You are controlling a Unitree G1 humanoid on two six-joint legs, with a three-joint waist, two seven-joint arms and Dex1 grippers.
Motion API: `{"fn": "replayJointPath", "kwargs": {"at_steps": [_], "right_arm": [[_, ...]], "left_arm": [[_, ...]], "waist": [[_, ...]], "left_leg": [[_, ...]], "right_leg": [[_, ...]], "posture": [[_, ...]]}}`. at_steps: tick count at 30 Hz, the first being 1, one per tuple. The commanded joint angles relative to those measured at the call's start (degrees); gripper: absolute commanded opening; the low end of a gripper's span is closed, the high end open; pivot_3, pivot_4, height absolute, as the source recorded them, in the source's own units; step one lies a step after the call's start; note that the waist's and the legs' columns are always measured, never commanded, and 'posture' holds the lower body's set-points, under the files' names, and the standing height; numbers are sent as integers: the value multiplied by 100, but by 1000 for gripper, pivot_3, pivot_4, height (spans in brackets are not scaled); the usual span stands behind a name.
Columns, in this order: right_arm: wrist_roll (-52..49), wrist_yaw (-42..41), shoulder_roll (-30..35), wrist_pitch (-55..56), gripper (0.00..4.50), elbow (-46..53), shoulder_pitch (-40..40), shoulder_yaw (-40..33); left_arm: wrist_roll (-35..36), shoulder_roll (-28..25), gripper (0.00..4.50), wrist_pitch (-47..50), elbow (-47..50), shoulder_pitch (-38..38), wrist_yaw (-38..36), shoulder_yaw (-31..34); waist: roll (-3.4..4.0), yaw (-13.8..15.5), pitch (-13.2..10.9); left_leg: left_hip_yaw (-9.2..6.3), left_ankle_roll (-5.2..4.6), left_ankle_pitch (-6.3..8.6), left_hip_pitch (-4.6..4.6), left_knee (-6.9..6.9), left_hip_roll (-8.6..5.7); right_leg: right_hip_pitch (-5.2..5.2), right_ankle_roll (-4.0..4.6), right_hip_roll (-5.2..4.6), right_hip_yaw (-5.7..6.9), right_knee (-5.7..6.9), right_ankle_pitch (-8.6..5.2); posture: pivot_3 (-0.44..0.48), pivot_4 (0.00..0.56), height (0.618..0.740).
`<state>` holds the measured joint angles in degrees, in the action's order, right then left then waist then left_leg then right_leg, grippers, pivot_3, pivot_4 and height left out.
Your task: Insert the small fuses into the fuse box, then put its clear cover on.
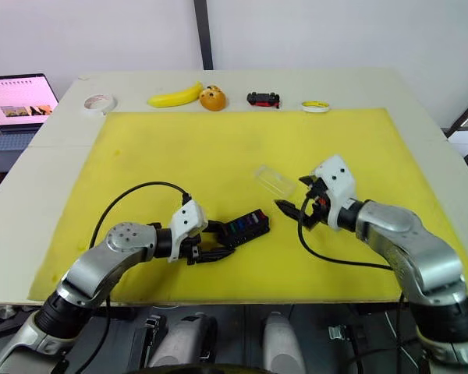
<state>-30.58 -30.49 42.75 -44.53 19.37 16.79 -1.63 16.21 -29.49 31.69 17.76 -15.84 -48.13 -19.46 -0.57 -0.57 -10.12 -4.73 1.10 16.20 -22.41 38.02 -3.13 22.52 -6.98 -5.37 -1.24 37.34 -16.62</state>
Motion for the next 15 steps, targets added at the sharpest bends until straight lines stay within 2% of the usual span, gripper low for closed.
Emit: {"fn": "replayJointPath", "kwargs": {"at_steps": [1, 9, 15], "right_arm": [[331, -64, -150, 144, 4500, -376, 345, 240], [865, -196, -645, 414, 4500, -1160, 887, 673], [1061, -337, -806, 588, 4500, -1359, 935, 655]], "left_arm": [[-131, -38, 2530, -186, -169, 61, -16, 23], [-248, -102, 2530, -303, -251, 50, -88, -34], [-285, -52, 2530, -313, -380, -133, -165, -46]], "waist": [[0, -4, 0], [2, -8, 1], [3, -8, 0]], "left_leg": [[0, 0, 0, 0, 0, -1], [0, 1, -1, 0, 0, -1], [1, 2, -1, 0, 0, -3]], "right_leg": [[0, 0, -1, 0, 0, 0], [3, 0, -1, -1, 2, 0], [4, 0, -1, -1, 3, 1]], "posture": [[0, 150, 740], [0, 150, 740], [0, 150, 740]]}}
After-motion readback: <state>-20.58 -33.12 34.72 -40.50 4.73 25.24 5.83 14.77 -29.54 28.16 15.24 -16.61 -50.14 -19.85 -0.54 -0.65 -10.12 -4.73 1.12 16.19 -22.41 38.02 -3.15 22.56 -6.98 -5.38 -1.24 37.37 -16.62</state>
